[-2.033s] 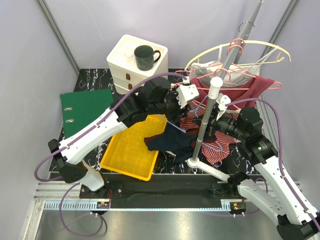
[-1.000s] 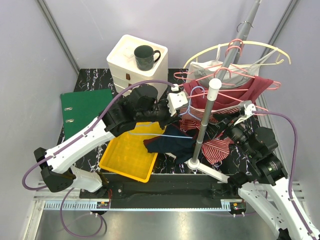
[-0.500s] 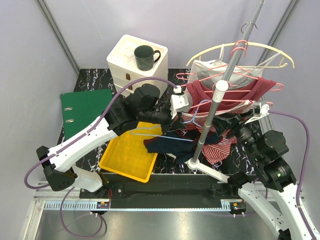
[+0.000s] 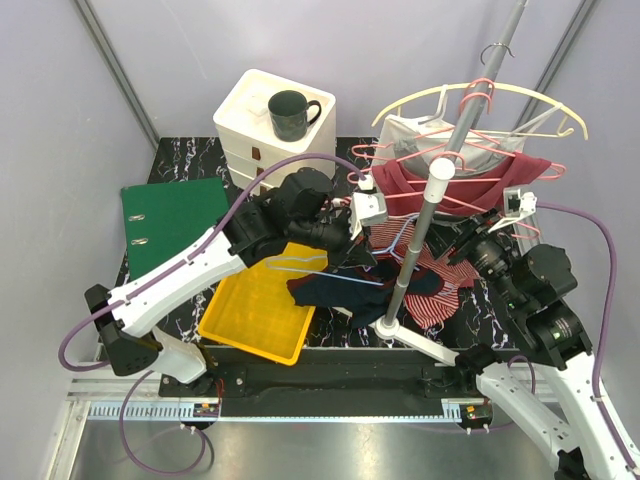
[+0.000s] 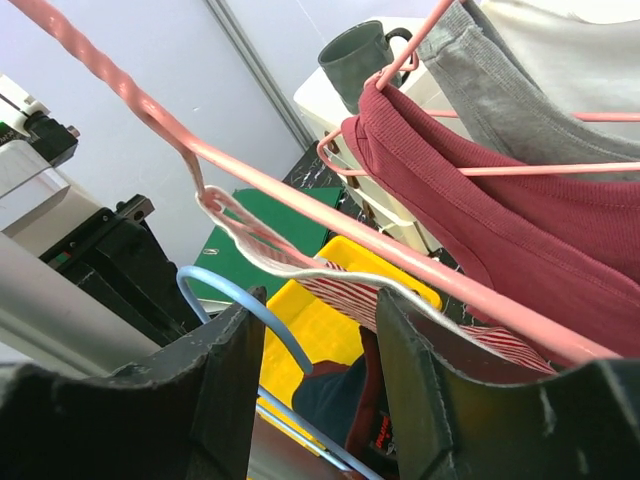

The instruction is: Remove the tank top from the hanger

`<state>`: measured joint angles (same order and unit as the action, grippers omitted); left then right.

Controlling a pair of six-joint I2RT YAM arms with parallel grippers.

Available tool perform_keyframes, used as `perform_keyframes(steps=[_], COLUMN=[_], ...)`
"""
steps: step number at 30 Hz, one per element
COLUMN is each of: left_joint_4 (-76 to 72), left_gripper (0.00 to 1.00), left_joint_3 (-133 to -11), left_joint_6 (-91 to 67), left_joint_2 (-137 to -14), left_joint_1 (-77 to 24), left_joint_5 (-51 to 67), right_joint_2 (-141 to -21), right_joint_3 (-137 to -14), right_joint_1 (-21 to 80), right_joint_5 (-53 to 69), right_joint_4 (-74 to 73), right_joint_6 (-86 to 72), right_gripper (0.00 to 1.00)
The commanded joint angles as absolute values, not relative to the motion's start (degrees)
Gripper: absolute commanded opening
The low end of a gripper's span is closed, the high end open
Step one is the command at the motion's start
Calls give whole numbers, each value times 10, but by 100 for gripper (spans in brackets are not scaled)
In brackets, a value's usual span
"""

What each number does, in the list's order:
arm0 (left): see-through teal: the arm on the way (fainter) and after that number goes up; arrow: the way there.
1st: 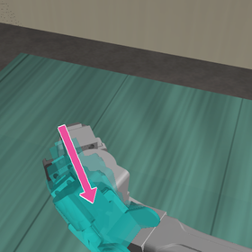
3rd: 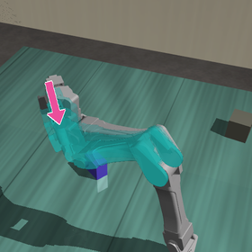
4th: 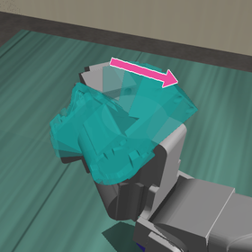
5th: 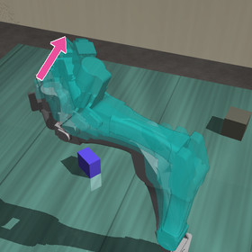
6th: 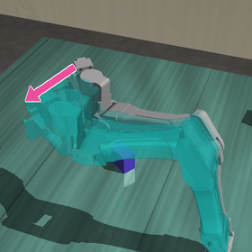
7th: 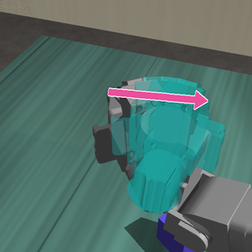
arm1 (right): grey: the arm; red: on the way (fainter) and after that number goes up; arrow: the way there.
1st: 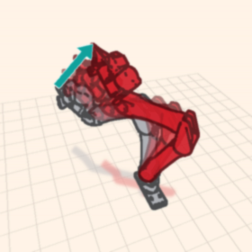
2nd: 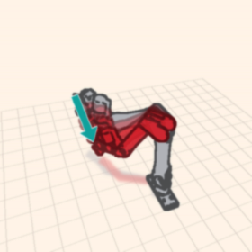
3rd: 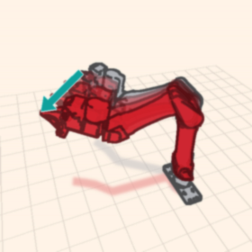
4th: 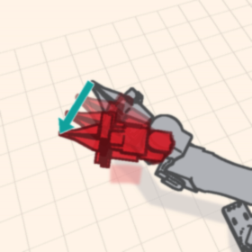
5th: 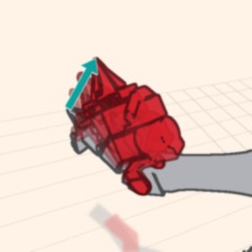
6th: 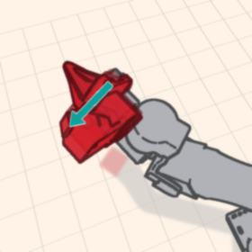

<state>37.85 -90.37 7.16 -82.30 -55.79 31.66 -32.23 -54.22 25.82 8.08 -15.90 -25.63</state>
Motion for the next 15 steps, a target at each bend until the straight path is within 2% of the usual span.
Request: perform_keyframes(steps=[1,3,4,7,11,15], left_joint_4=[383,383,381,364,336,302], left_gripper=[0,0,0,0,0,0], left_joint_3=[-893,-881,-876,-853,-815,-779], left_joint_6=[87,84,81,74,58,45], left_joint_2=[-771,-755,-746,-716,-688,-664], left_joint_1=[-557,-553,-552,-548,-548,-548], left_joint_5=[317,295,277,271,275,279], right_joint_2=[-306,-286,-279,-248,-208,-198], right_joint_3=[-557,-546,-542,-528,-520,-517], right_joint_1=[260,260,261,260,261,260], right_joint_5=[58,78,83,119,134,162], right_joint_4=[-143,-157,-163,-187,-228,-262], right_joint_6=[-260,-247,-245,-239,-241,-236], right_gripper=[58,67,78,87,89,77])
